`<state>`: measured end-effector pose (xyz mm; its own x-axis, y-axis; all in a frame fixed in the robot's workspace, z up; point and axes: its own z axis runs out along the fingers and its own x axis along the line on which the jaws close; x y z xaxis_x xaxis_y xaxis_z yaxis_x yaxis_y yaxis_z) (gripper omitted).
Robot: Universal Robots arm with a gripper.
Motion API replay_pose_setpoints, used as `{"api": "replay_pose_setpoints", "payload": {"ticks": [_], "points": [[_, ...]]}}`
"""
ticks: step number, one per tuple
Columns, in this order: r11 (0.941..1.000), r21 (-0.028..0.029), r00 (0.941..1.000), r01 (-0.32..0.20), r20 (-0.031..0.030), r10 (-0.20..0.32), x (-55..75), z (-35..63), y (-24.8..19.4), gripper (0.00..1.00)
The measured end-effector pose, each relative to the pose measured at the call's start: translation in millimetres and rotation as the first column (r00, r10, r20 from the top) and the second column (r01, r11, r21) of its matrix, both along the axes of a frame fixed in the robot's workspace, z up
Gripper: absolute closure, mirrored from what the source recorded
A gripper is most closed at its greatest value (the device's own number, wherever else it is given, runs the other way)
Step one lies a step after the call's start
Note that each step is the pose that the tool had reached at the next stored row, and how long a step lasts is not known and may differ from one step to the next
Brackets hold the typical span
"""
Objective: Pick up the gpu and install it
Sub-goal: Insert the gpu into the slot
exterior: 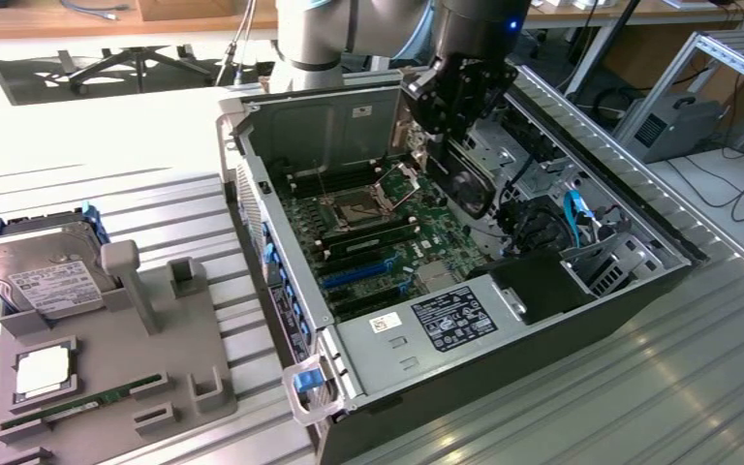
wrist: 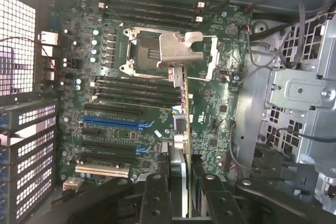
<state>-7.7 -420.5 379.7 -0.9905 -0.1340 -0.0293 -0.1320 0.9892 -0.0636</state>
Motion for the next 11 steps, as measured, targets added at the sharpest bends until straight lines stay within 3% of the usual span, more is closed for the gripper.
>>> {"api": "replay_pose_setpoints", "payload": {"ticks": [11], "points": [[0.9965, 0.0001, 0.9965, -0.083, 0.0, 0.083, 0.0, 0.0, 0.0, 0.73]]}}
